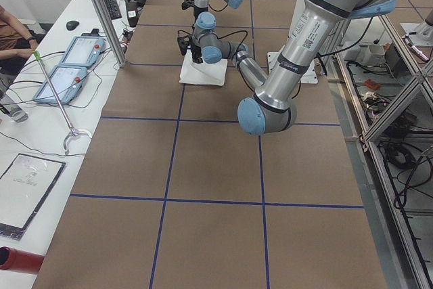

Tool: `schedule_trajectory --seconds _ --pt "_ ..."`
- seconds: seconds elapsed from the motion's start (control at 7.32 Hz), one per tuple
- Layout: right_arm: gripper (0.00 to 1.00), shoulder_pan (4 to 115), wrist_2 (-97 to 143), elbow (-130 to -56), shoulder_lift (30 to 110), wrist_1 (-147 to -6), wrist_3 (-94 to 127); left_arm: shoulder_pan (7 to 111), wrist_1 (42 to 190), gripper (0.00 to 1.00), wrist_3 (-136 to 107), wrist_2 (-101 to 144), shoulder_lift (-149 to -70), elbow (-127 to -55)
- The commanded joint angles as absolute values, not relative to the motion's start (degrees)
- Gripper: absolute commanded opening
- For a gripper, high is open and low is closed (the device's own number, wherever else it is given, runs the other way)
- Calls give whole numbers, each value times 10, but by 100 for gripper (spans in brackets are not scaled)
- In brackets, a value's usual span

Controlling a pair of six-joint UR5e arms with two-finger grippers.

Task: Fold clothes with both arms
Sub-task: 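Carry the near edge with both grippers over to the far edge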

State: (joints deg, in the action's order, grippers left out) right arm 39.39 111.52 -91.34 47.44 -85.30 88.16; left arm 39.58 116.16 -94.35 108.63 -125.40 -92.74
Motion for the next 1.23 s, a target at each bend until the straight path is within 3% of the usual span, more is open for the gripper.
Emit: schedule_trajectory --seconds 0.0,0.82,0.96,1.09 --pt "0 398 1120 -846 427 -846 882 400 1189 0 -943 1086 -1279 -877" --pt "0 400 1128 -807 423 -824 882 406 1237 0 -945 1086 -1291 -816" --pt "83 400 1127 -803 424 -800 882 417 1239 70 -947 1085 -1291 -816" --pt "100 412 1134 -800 425 -795 880 447 1234 100 -945 1087 -1291 -810"
